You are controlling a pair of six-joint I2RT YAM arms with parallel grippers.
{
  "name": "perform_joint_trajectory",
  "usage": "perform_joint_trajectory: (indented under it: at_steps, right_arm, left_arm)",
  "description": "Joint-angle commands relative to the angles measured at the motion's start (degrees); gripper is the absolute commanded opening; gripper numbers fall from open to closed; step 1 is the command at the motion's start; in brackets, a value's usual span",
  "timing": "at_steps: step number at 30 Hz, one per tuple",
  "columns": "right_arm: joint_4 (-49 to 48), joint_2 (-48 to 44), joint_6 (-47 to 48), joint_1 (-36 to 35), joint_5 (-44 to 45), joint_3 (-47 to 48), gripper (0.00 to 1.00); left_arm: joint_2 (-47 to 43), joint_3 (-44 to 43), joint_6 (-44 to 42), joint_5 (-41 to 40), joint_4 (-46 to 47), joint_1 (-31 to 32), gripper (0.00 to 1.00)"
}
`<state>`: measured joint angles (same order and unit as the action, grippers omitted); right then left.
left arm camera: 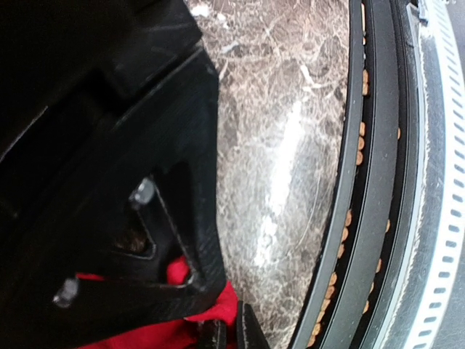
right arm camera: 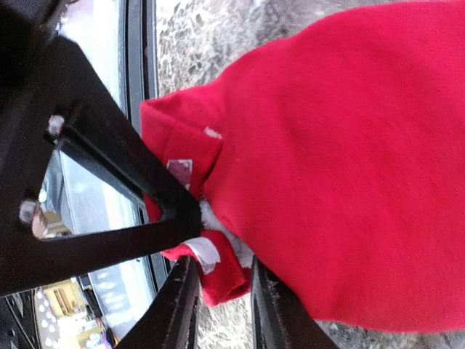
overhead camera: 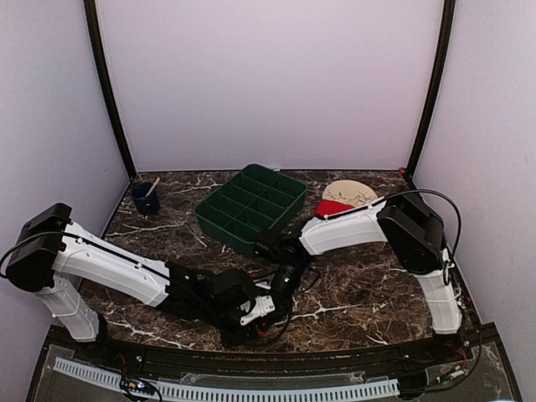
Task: Roll the socks
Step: Roll the sock at the center of the board.
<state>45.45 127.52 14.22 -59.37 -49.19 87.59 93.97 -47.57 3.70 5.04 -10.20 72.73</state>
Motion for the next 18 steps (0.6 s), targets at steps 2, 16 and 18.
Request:
perform_joint_trajectory:
  at_steps: [2, 16, 18]
  right_arm:
    - [-4.35, -5.17, -3.65, -0.35, 1.97, -4.03, 0.26]
    - [-11.67, -10.98, -8.51, 1.91, 3.10, -11.95, 0.39]
    - [-13.00, -12.05, -9.47, 2.26, 3.18, -13.23, 0.40]
  left_arm:
    - [3.88, 1.62, 7.92, -2.60, -7.56, -3.88, 0.00]
    - [5.16, 1.73, 11.09, -0.22, -7.73, -5.96, 0.00]
    - [5.33, 1.78, 11.68, -0.04, -7.85, -6.23, 0.00]
